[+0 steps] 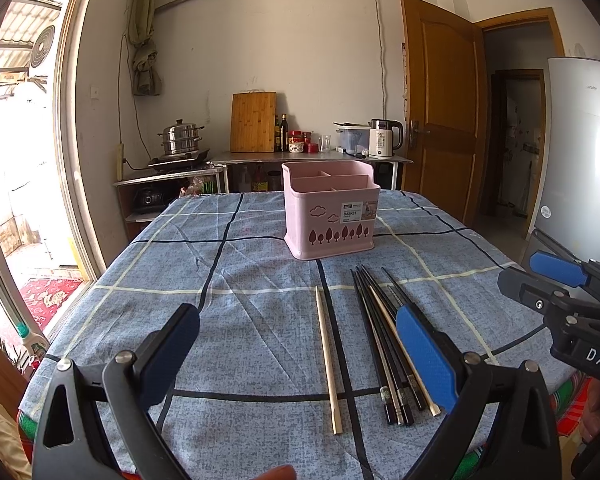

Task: Organize utensils
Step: 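Grasp a wooden chopstick with the left tool while the right tool grasps a black chopstick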

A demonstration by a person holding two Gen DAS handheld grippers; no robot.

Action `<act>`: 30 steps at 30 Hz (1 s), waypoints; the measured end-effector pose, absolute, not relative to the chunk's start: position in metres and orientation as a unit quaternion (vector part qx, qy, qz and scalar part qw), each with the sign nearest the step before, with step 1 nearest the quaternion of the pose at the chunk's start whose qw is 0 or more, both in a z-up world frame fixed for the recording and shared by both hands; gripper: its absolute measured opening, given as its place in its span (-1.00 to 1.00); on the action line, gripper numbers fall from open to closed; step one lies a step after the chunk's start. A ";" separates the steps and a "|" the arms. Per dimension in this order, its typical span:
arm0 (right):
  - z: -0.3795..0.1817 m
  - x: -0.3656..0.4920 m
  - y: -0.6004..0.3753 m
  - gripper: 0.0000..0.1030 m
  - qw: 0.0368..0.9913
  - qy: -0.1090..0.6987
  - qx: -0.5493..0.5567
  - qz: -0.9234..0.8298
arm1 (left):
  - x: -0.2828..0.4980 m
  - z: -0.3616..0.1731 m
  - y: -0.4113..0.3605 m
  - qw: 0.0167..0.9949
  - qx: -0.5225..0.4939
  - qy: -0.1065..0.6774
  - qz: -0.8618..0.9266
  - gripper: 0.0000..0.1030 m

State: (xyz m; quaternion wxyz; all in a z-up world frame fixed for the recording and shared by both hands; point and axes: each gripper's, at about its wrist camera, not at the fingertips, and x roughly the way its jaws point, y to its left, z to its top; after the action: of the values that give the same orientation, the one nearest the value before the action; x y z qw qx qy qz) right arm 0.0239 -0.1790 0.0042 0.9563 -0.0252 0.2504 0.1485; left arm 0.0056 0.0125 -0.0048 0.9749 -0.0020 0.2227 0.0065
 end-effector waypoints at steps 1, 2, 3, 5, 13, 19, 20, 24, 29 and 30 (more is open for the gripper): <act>0.004 0.026 -0.179 0.17 0.956 0.252 -0.025 0.149 | 0.007 -0.005 0.013 0.975 -0.002 0.224 0.007 0.95; 0.002 0.028 -0.178 0.17 0.955 0.254 -0.026 0.150 | 0.009 -0.006 0.013 0.974 -0.001 0.226 0.008 0.95; 0.001 0.030 -0.178 0.17 0.954 0.257 -0.025 0.150 | 0.011 -0.007 0.013 0.974 -0.001 0.228 0.008 0.95; -0.002 0.036 -0.177 0.17 0.952 0.264 -0.026 0.150 | 0.018 -0.011 0.015 0.972 -0.001 0.236 0.007 0.95; -0.019 0.075 -0.176 0.17 0.941 0.301 -0.025 0.151 | 0.065 -0.031 0.024 0.957 -0.006 0.290 -0.025 0.94; -0.033 0.115 -0.175 0.17 0.930 0.336 -0.023 0.148 | 0.109 -0.049 0.027 0.942 -0.008 0.332 -0.041 0.78; -0.036 0.121 -0.174 0.17 0.928 0.341 -0.024 0.148 | 0.115 -0.052 0.027 0.939 -0.007 0.340 -0.042 0.75; -0.046 0.144 -0.168 -0.11 0.917 0.366 -0.029 0.152 | 0.141 -0.067 0.031 0.920 -0.024 0.386 -0.063 0.74; -0.059 0.174 -0.163 -0.42 0.904 0.396 -0.032 0.157 | 0.162 -0.077 0.035 0.905 -0.045 0.416 -0.071 0.53; -0.061 0.179 -0.162 -0.48 0.902 0.400 -0.033 0.158 | 0.165 -0.078 0.035 0.903 -0.050 0.421 -0.075 0.50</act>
State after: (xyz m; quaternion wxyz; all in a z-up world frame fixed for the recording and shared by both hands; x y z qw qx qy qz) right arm 0.1791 -0.1623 -0.0607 0.9023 -0.0328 0.3998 0.1578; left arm 0.1650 0.0354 -0.0783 0.9026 -0.0498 0.4210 -0.0751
